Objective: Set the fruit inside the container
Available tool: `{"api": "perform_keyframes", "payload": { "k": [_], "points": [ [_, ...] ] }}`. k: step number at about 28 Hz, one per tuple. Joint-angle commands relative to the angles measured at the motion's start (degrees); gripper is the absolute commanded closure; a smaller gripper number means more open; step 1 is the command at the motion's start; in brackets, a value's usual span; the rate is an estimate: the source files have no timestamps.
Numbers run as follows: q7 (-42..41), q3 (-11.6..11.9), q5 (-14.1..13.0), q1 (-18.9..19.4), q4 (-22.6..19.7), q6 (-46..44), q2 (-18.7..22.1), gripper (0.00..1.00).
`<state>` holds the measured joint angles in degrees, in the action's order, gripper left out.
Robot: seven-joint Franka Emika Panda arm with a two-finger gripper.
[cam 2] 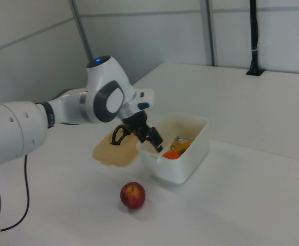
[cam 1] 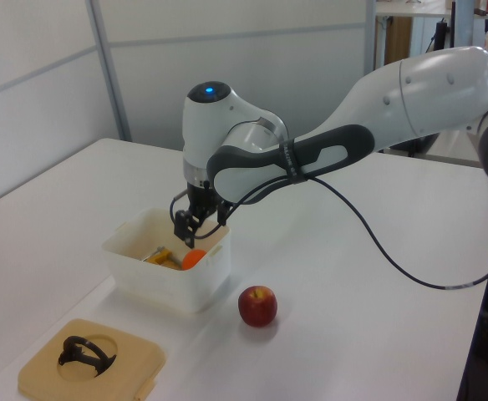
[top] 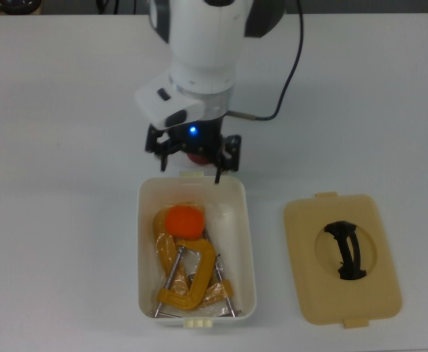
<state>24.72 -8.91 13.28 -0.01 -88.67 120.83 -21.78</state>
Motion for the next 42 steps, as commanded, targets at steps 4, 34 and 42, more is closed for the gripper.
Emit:
{"api": "perform_keyframes", "payload": {
  "k": [4,34,42],
  "points": [
    [-8.1,-3.2,-0.5,0.1,-11.5,-7.2,5.6,0.00],
    [-17.0,-3.0,0.2,-1.7,-12.0,-8.7,5.9,0.55],
    [-17.3,-2.9,0.4,-1.8,-5.4,-6.1,5.9,0.55]
  ]
}}
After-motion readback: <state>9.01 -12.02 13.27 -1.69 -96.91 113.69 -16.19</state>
